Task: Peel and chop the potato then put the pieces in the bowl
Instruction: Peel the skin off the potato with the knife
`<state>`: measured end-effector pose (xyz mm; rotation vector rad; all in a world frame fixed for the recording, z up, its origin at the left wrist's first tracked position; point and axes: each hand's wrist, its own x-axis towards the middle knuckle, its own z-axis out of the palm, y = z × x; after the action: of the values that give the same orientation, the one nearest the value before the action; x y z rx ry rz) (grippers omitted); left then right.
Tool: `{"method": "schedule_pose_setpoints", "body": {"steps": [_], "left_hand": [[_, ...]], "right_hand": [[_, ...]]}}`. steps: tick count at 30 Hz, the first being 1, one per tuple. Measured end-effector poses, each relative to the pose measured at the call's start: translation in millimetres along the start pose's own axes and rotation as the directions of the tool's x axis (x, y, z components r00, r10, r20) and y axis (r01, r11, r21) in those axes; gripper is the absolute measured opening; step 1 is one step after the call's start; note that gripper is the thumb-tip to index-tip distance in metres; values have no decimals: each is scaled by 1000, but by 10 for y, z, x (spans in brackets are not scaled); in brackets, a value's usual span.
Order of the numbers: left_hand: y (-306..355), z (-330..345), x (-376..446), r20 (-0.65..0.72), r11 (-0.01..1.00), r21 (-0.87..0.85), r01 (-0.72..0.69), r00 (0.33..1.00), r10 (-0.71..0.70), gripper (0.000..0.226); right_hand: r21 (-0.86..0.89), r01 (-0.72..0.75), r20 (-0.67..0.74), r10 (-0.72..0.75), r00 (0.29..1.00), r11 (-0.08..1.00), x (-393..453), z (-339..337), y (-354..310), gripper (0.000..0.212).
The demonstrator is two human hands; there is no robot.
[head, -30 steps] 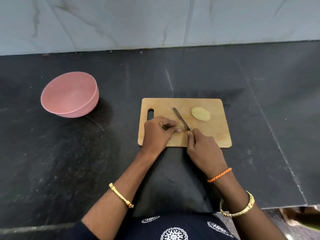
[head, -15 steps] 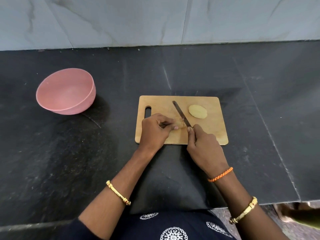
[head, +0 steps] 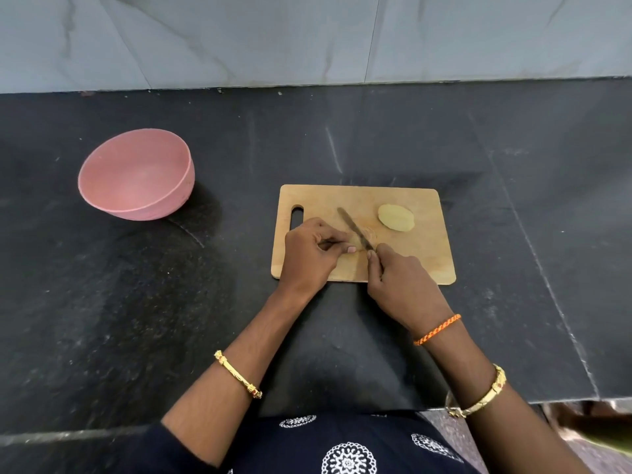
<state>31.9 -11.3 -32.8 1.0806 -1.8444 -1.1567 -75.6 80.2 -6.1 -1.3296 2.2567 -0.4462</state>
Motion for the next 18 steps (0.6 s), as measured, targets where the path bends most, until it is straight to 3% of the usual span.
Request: {"method": "schedule_pose_setpoints", "body": {"steps": [12, 18], "left_hand": [[-1, 84, -74, -62, 997, 49, -56, 996, 59, 16], [-10, 85, -88, -60, 998, 29, -62, 996, 63, 15]], "right_hand": [[-38, -172, 15, 173, 985, 984, -215, 150, -60, 25], [-34, -181, 19, 182, 983, 983, -554, 117, 48, 27]]}}
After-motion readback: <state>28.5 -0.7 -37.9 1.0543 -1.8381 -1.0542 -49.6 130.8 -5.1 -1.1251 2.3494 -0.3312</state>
